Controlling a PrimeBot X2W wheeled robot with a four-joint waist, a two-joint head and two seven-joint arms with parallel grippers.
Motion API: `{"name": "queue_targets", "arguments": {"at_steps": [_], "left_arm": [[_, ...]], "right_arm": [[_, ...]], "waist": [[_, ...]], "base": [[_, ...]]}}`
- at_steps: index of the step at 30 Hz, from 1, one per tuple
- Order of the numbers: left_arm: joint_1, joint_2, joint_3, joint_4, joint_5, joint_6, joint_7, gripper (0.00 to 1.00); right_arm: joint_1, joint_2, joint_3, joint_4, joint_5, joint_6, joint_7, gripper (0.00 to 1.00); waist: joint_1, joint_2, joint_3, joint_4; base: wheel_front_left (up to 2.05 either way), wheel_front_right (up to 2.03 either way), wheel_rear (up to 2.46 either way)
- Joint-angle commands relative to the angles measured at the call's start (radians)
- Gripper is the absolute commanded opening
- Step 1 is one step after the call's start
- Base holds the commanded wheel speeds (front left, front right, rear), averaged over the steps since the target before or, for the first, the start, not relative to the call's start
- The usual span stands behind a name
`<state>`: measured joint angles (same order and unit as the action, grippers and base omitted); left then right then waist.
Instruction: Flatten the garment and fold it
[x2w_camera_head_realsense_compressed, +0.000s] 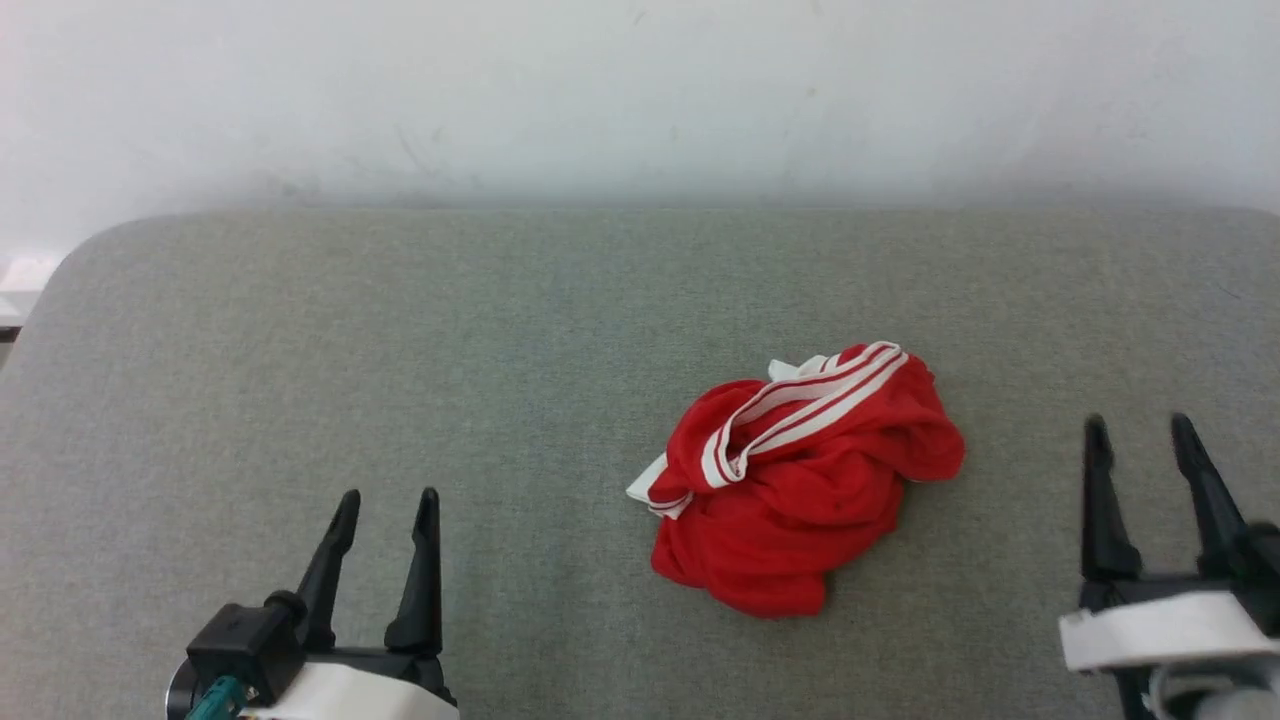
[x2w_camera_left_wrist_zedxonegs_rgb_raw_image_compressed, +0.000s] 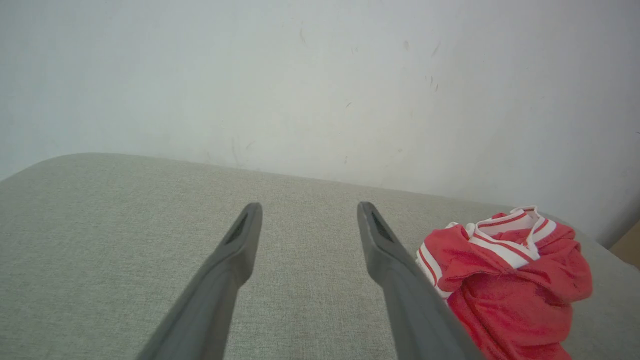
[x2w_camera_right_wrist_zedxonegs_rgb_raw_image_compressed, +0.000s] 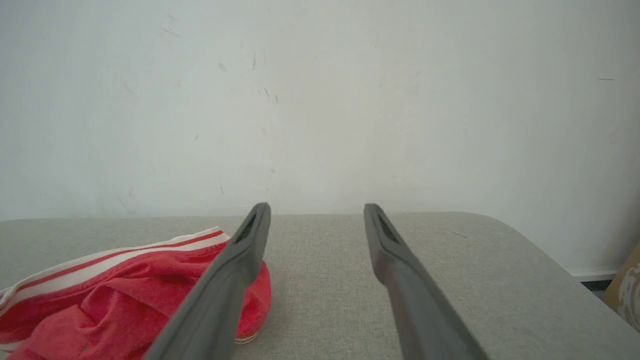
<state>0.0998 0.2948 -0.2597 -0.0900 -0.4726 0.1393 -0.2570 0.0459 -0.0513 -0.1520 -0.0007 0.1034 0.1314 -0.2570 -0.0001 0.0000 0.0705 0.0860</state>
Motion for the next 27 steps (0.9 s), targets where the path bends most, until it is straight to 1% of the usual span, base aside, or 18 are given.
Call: {"name": "queue_targets", "arguments": {"at_steps": [1, 4, 7, 10, 12, 15, 17, 20, 23, 25, 27], "left_arm": [[-0.014, -0.005, 0.009, 0.004, 0.011, -0.01, -0.005, 1.0], [-0.03, -0.031, 0.027, 0.014, 0.036, -0.042, -0.005, 1.0], [-0.038, -0.059, 0.041, 0.03, 0.052, -0.07, -0.005, 1.0], [-0.042, -0.088, 0.049, 0.052, 0.062, -0.098, -0.005, 1.0], [-0.049, -0.105, 0.052, 0.067, 0.069, -0.117, -0.005, 1.0], [-0.067, -0.128, 0.063, 0.087, 0.079, -0.145, -0.005, 1.0], [-0.082, -0.142, 0.07, 0.097, 0.086, -0.164, -0.005, 1.0], [-0.105, -0.162, 0.079, 0.113, 0.097, -0.188, -0.005, 1.0], [-0.13, -0.179, 0.086, 0.129, 0.105, -0.208, -0.005, 1.0], [-0.148, -0.188, 0.089, 0.141, 0.108, -0.22, -0.005, 1.0], [-0.165, -0.196, 0.091, 0.15, 0.113, -0.23, -0.005, 1.0]], "right_arm": [[-0.031, 0.001, 0.014, -0.003, -0.007, -0.001, -0.001, 1.0], [-0.118, -0.01, 0.073, -0.009, -0.033, -0.001, 0.058, 1.0], [-0.212, -0.047, 0.119, -0.006, -0.001, -0.001, 0.172, 1.0], [-0.291, -0.098, 0.157, 0.021, 0.069, -0.001, 0.331, 1.0], [-0.332, -0.139, 0.186, 0.048, 0.116, -0.001, 0.457, 1.0], [-0.377, -0.176, 0.189, 0.085, 0.181, -0.001, 0.636, 1.0], [-0.402, -0.203, 0.186, 0.102, 0.208, -0.001, 0.74, 1.0], [-0.421, -0.239, 0.19, 0.119, 0.22, -0.001, 0.874, 1.0], [-0.432, -0.247, 0.193, 0.121, 0.248, -0.001, 0.963, 1.0], [-0.437, -0.247, 0.193, 0.126, 0.255, -0.001, 0.989, 1.0], [-0.437, -0.233, 0.184, 0.144, 0.264, -0.001, 1.003, 1.0]], "waist": [[0.0001, 0.0, 0.011, 0.012], [0.0001, 0.0, 0.029, 0.022], [0.0001, 0.0, 0.049, 0.031], [0.0001, 0.0, 0.076, 0.045], [0.0001, 0.0, 0.099, 0.058], [0.0001, 0.0, 0.135, 0.077], [0.0001, 0.0, 0.162, 0.091], [0.0001, 0.0, 0.198, 0.109], [0.0001, 0.0, 0.235, 0.124], [0.0001, 0.0, 0.255, 0.133], [0.0001, 0.0, 0.27, 0.139]], "base": [[0.0, 0.0, 0.0], [0.0, 0.0, 0.0], [0.0, 0.0, 0.0], [0.0, 0.0, 0.0], [0.0, 0.0, 0.0], [0.0, 0.0, 0.0], [0.0, 0.0, 0.0], [0.0, 0.0, 0.0], [0.0, 0.0, 0.0], [0.0, 0.0, 0.0], [0.0, 0.0, 0.0]]}}
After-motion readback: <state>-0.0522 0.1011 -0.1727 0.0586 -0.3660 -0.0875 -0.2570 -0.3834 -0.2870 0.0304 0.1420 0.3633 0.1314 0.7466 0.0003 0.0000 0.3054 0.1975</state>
